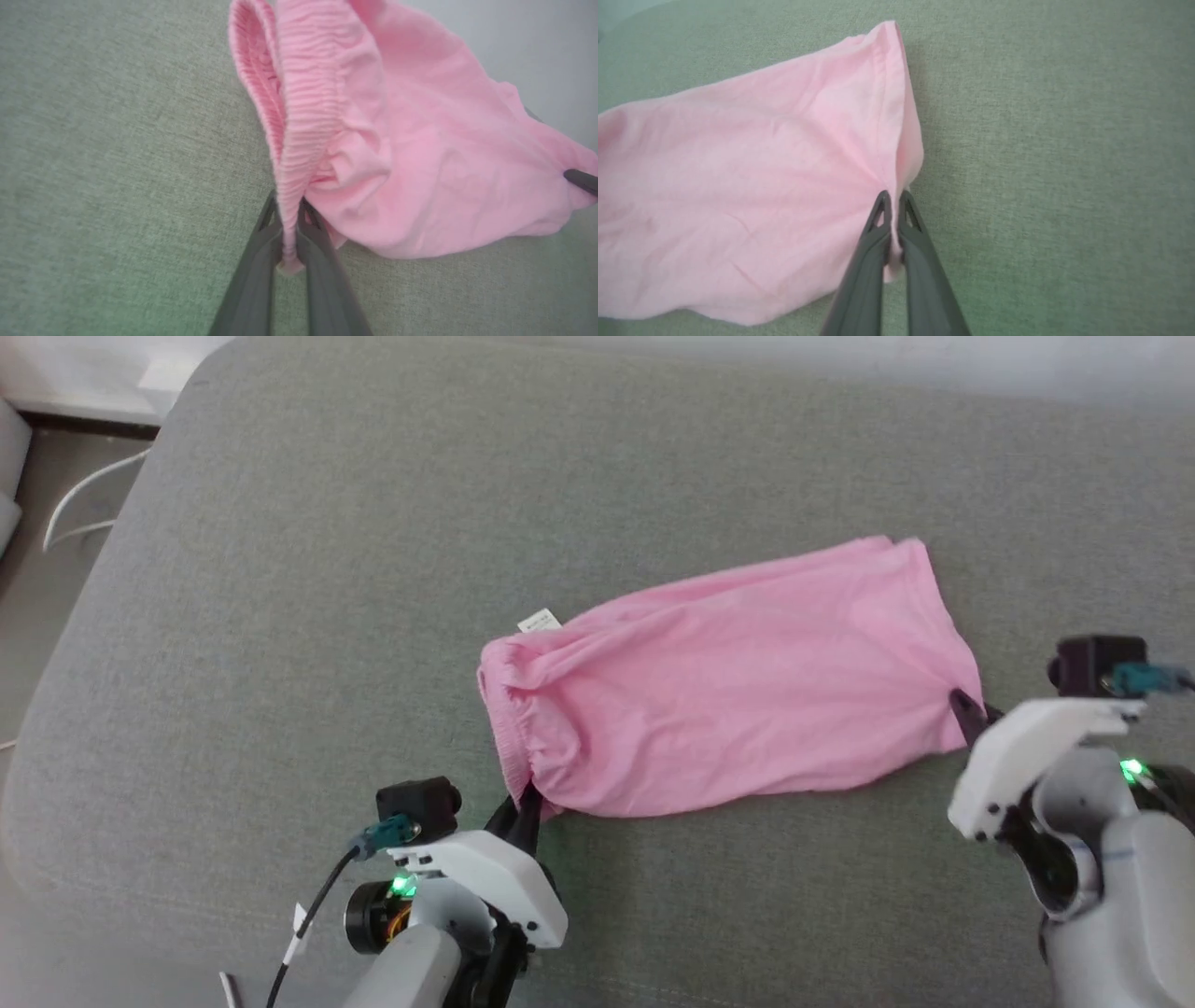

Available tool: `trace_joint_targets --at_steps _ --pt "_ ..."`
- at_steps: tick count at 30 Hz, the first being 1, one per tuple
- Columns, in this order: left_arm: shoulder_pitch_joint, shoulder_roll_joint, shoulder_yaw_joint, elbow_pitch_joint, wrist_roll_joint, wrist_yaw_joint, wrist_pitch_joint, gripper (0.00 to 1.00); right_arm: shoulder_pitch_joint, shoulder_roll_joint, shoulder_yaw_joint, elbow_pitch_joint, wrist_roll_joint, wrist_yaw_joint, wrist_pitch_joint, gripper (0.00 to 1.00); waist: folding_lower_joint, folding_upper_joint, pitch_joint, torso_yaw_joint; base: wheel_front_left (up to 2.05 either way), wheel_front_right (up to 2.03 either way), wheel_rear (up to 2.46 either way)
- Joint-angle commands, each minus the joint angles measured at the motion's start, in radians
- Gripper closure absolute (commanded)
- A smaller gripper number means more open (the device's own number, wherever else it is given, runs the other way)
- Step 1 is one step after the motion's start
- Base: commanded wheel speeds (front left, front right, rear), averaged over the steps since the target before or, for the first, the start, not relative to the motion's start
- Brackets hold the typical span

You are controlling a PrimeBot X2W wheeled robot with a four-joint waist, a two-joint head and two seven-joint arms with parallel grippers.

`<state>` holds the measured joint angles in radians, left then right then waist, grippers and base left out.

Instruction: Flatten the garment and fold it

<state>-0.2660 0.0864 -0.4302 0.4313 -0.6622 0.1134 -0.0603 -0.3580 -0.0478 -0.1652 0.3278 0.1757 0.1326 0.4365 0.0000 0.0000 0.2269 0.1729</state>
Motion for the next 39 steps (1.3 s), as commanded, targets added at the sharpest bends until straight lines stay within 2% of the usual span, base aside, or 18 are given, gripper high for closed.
trace_joint_targets --at_steps 1,7,11,15,19,20,21,22,24,30,36,39 --pt "0.019 0.014 0.000 -0.012 -0.008 -0.009 0.008 1.00 0.071 -0.002 -0.010 -0.078 0.036 -0.002 -0.004 1.00 0.0000 0.0000 -0.028 -0.024 0.00 0.00 0.00" --pt "0.050 0.049 0.000 -0.059 -0.010 0.001 0.036 1.00 0.262 -0.002 -0.021 -0.280 0.113 -0.002 0.009 1.00 0.0000 0.0000 -0.055 -0.063 0.00 0.00 0.00" --pt "0.067 0.065 0.002 -0.086 -0.014 0.009 0.051 1.00 0.339 -0.002 -0.028 -0.344 0.136 -0.002 0.019 1.00 0.0000 0.0000 -0.063 -0.084 0.00 0.00 0.00" --pt "0.089 0.082 0.005 -0.119 -0.019 0.024 0.070 1.00 0.394 -0.002 -0.029 -0.363 0.152 -0.002 0.021 1.00 0.0000 0.0000 -0.067 -0.110 0.00 0.00 0.00" --pt "0.104 0.093 0.004 -0.142 -0.021 0.037 0.091 1.00 0.384 -0.002 -0.013 -0.311 0.145 -0.002 -0.001 1.00 0.0000 0.0000 -0.068 -0.125 0.00 0.00 0.00" --pt "0.106 0.094 0.003 -0.147 -0.022 0.039 0.095 1.00 0.376 -0.002 -0.011 -0.291 0.143 -0.002 -0.011 0.94 0.0000 0.0000 -0.068 -0.126 0.00 0.00 0.00" --pt "0.109 0.094 0.003 -0.150 -0.023 0.041 0.097 1.00 0.367 -0.002 -0.008 -0.271 0.139 -0.002 -0.022 0.51 0.0000 0.0000 -0.069 -0.127 0.00 0.00 0.00" --pt "0.111 0.095 0.002 -0.153 -0.024 0.044 0.099 0.72 0.359 -0.002 -0.007 -0.250 0.130 -0.002 -0.034 0.00 0.0000 0.0000 -0.068 -0.128 0.00 0.00 0.00" --pt "0.114 0.094 0.002 -0.159 -0.025 0.048 0.100 0.00 0.339 -0.002 -0.010 -0.221 0.115 -0.002 -0.081 0.00 0.0000 0.0000 -0.069 -0.127 0.00 0.00 0.00" --pt "0.118 0.093 0.012 -0.186 -0.019 0.049 0.049 0.00 0.290 -0.002 -0.007 -0.175 0.113 -0.002 -0.235 0.00 0.0000 0.0000 -0.072 -0.124 0.00 0.00 0.00" --pt "0.103 0.102 0.065 -0.228 0.029 0.065 -0.129 0.00 0.225 -0.002 -0.017 -0.146 0.089 -0.002 -0.319 0.00 0.0000 0.0000 -0.063 -0.113 0.00 0.00 0.00" --pt "0.083 0.106 0.094 -0.246 0.069 0.052 -0.186 0.00 0.181 -0.002 -0.023 -0.106 0.075 -0.002 -0.326 0.00 0.0000 0.0000 -0.049 -0.102 0.00 0.00 0.00"
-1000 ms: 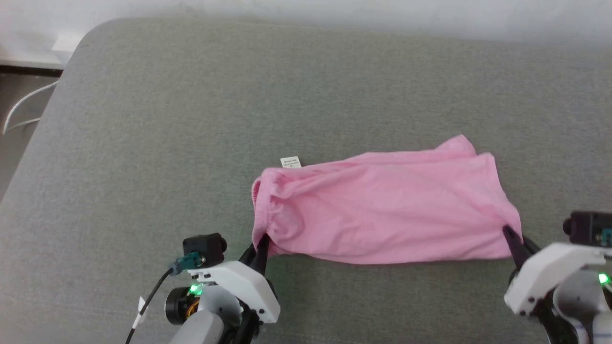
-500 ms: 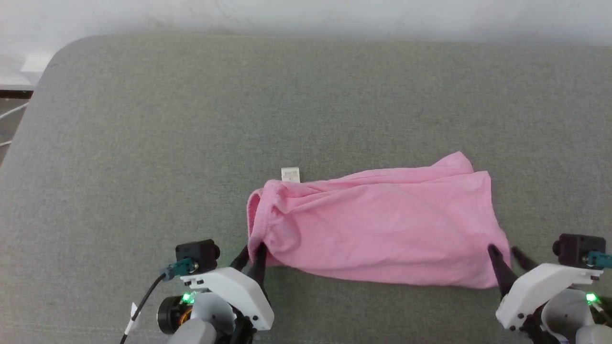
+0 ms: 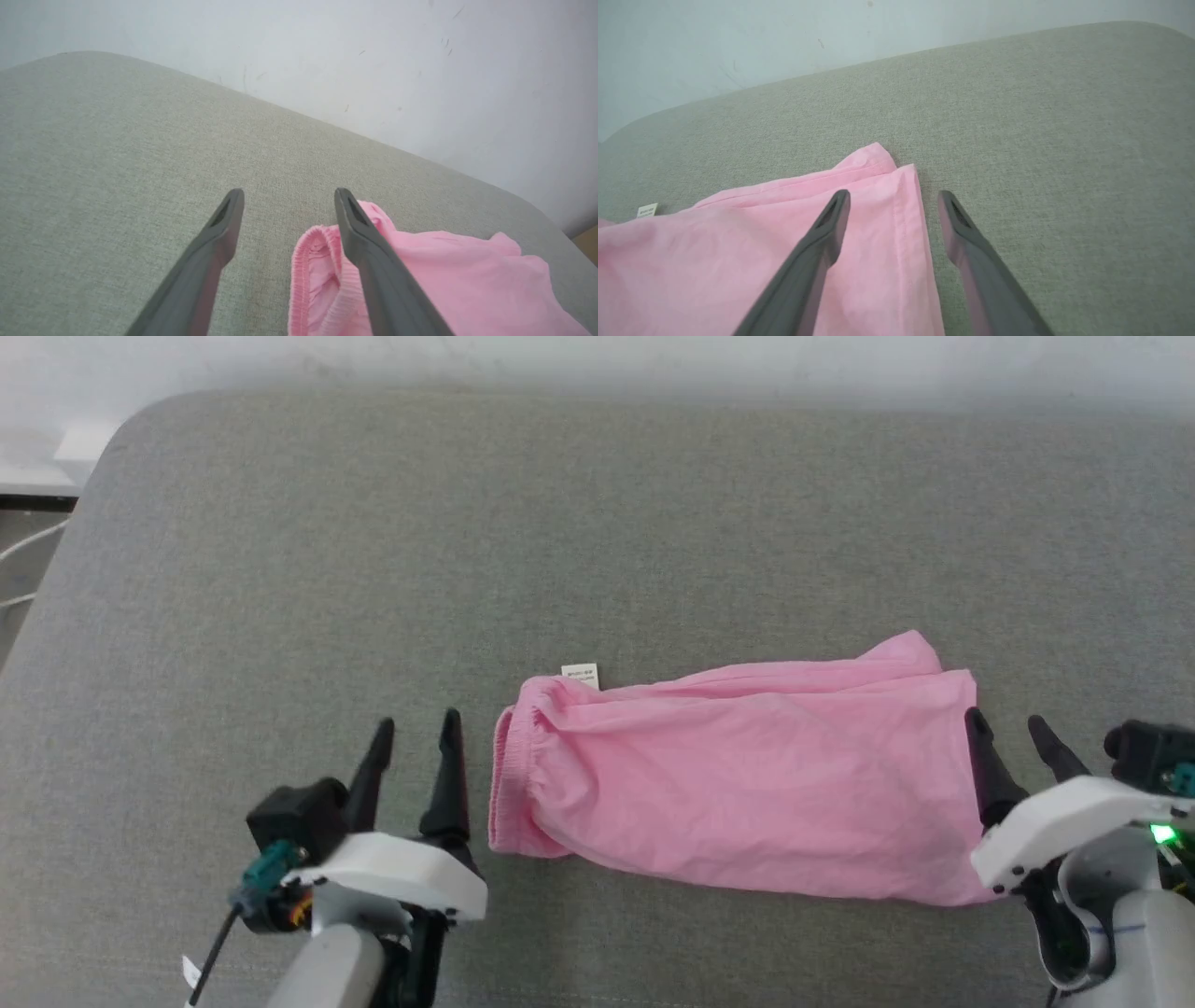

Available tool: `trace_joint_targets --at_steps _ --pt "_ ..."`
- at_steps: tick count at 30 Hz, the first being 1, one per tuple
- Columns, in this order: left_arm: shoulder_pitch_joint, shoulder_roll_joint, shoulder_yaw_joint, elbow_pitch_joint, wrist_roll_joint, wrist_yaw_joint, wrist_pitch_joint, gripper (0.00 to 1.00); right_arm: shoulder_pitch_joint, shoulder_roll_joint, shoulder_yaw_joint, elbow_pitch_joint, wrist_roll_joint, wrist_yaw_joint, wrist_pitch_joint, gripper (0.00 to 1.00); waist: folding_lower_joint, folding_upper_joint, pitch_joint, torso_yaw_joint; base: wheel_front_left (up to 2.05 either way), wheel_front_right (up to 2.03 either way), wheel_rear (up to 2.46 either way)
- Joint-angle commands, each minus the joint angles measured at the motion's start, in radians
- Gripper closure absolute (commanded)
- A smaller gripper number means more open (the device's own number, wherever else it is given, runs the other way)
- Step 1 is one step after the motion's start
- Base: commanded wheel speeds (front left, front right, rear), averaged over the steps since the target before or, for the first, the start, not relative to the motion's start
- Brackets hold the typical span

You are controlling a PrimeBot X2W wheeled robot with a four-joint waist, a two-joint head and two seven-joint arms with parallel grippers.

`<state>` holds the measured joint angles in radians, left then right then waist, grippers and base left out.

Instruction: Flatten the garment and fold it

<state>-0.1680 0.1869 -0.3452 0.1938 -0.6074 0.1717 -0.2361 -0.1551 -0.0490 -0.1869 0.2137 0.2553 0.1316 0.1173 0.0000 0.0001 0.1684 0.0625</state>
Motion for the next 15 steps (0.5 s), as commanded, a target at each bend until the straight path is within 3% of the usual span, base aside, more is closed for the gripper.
trace_joint_targets --at_steps 1,5,10,15 --pt "-0.021 0.007 0.021 -0.014 0.033 -0.012 -0.018 0.00 -0.037 -0.001 -0.003 0.028 -0.005 -0.001 -0.001 0.00 0.0000 -0.0001 0.013 0.012 0.00 0.00 0.00" --pt "-0.041 -0.014 0.101 -0.080 0.135 -0.043 -0.025 0.00 -0.094 -0.001 -0.034 0.126 -0.023 -0.001 0.068 0.00 0.0000 -0.0001 0.034 0.028 0.00 0.00 0.00" --pt "-0.046 -0.064 0.185 -0.130 0.262 -0.121 -0.025 0.00 -0.162 -0.001 -0.067 0.233 -0.036 -0.001 0.192 0.00 0.0000 -0.0001 0.054 0.046 0.00 0.00 0.00" --pt "-0.052 -0.095 0.238 -0.133 0.350 -0.186 -0.025 0.00 -0.189 -0.001 -0.036 0.282 -0.013 -0.001 0.311 0.00 0.0000 -0.0001 0.058 0.053 0.00 0.00 0.00"
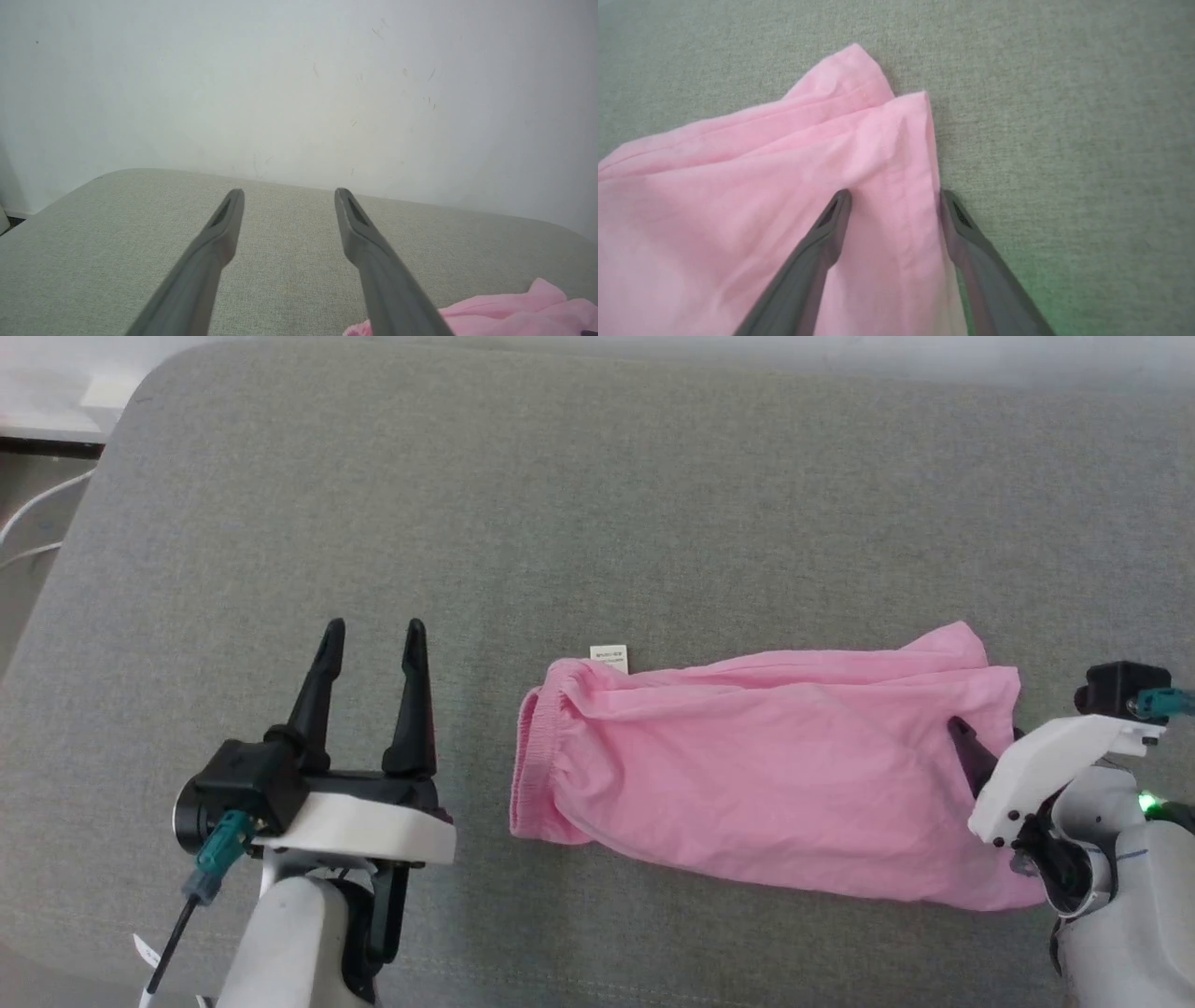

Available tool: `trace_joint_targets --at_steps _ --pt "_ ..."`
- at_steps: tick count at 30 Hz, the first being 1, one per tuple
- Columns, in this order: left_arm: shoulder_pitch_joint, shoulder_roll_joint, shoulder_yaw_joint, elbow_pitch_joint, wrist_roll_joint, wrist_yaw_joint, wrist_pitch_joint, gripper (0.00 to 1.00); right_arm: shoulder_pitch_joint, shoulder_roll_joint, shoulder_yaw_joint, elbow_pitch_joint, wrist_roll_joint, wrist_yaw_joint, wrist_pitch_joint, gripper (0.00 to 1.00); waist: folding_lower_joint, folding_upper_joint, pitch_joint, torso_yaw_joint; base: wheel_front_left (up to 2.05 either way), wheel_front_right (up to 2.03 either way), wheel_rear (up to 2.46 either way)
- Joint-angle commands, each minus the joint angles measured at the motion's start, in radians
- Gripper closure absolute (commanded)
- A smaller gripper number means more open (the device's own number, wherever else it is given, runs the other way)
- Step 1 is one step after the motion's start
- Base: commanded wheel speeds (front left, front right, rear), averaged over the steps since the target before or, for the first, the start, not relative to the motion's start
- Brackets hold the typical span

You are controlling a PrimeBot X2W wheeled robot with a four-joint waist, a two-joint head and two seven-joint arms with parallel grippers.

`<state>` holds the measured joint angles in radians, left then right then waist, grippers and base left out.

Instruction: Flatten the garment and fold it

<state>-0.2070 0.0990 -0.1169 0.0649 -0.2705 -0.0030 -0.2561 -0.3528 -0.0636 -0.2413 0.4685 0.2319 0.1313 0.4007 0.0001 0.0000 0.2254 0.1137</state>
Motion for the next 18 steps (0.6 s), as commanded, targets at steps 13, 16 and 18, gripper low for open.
trace_joint_targets --at_steps 13,16,18 --pt "0.033 -0.046 0.088 0.026 0.058 -0.060 -0.006 0.00 0.060 0.013 0.033 -0.066 0.060 -0.001 0.047 1.00 -0.0001 0.0000 -0.031 -0.013 0.00 0.00 0.00" --pt "0.042 -0.047 0.093 0.033 0.058 -0.061 -0.006 0.00 0.089 0.013 -0.039 -0.120 0.004 -0.001 0.035 1.00 -0.0001 0.0000 -0.039 -0.014 0.00 0.00 0.00" --pt "0.046 -0.048 0.094 0.034 0.060 -0.060 -0.006 0.00 0.110 0.013 -0.089 -0.167 -0.045 -0.001 0.033 1.00 -0.0001 0.0000 -0.042 -0.016 0.00 0.00 0.00"
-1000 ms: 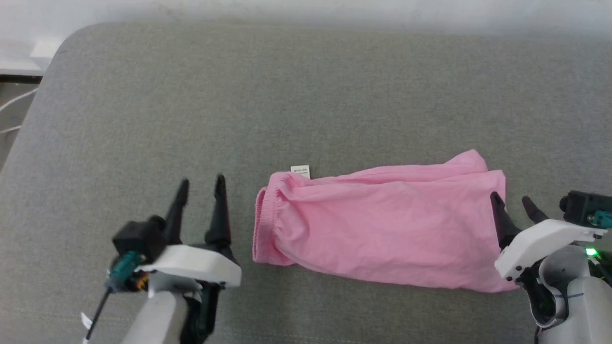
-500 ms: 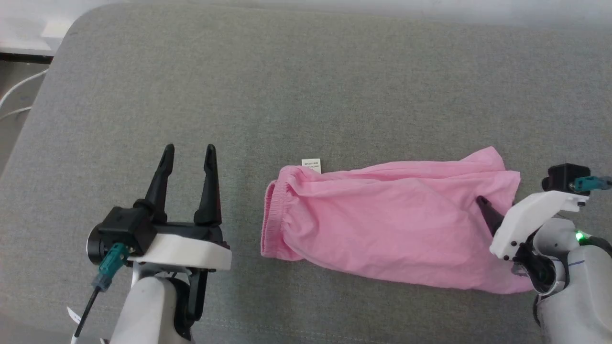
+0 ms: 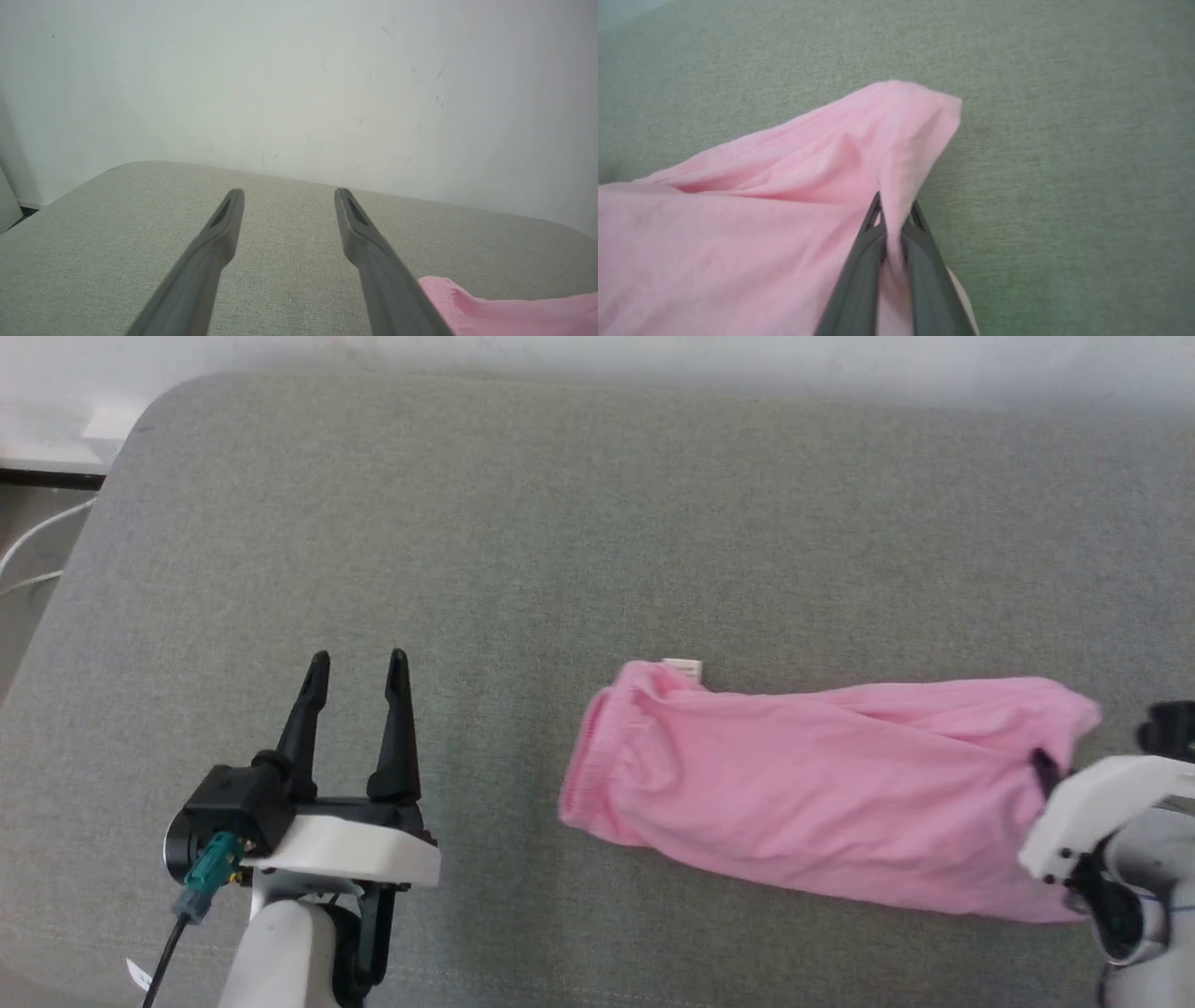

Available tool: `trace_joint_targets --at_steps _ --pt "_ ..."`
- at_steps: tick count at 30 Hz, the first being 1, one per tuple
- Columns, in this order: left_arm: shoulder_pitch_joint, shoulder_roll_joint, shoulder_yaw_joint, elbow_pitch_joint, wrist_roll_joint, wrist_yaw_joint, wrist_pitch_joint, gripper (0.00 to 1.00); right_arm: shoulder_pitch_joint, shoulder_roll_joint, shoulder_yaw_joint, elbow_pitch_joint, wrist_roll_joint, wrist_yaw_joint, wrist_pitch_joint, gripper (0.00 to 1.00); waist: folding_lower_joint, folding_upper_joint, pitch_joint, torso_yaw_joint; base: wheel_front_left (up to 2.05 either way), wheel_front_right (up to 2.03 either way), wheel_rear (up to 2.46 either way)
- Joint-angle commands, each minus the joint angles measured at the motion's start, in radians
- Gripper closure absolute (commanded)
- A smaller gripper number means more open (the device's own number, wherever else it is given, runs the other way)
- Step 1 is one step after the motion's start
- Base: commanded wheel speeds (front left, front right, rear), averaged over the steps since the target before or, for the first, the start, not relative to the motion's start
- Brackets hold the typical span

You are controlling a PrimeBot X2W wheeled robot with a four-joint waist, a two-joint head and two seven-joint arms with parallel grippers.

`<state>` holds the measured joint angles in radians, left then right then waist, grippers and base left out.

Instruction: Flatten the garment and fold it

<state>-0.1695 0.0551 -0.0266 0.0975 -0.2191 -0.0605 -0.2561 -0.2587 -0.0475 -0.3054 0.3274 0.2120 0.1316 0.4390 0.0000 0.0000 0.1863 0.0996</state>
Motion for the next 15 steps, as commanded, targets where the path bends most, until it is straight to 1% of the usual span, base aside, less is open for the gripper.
trace_joint_targets --at_steps 1,4,6,10,15 --pt "0.009 -0.004 0.003 0.001 0.009 -0.001 -0.006 0.00 0.027 -0.003 -0.049 -0.050 -0.045 -0.001 -0.003 1.00 0.0000 0.0000 -0.004 -0.002 0.00 0.00 0.00" --pt "0.013 -0.005 -0.002 0.001 0.004 0.002 -0.006 0.00 0.060 -0.003 -0.098 -0.126 -0.104 -0.001 0.019 1.00 0.0000 0.0000 -0.008 -0.006 0.00 0.00 0.00" --pt "0.015 -0.005 -0.006 0.002 0.001 0.005 -0.006 0.00 0.081 -0.003 -0.107 -0.172 -0.123 -0.001 0.041 1.00 0.0000 0.0000 -0.012 -0.008 0.00 0.00 0.00" --pt "0.018 -0.005 -0.014 0.005 -0.003 0.007 -0.006 0.00 0.135 -0.003 -0.034 -0.280 -0.074 -0.001 0.111 1.00 0.0000 0.0000 -0.020 -0.008 0.00 0.00 0.00" --pt "0.017 -0.005 -0.018 0.005 -0.004 0.010 -0.006 0.00 0.196 -0.003 0.105 -0.477 -0.040 -0.001 0.232 1.00 0.0000 0.0000 -0.020 -0.007 0.00 0.00 0.00"
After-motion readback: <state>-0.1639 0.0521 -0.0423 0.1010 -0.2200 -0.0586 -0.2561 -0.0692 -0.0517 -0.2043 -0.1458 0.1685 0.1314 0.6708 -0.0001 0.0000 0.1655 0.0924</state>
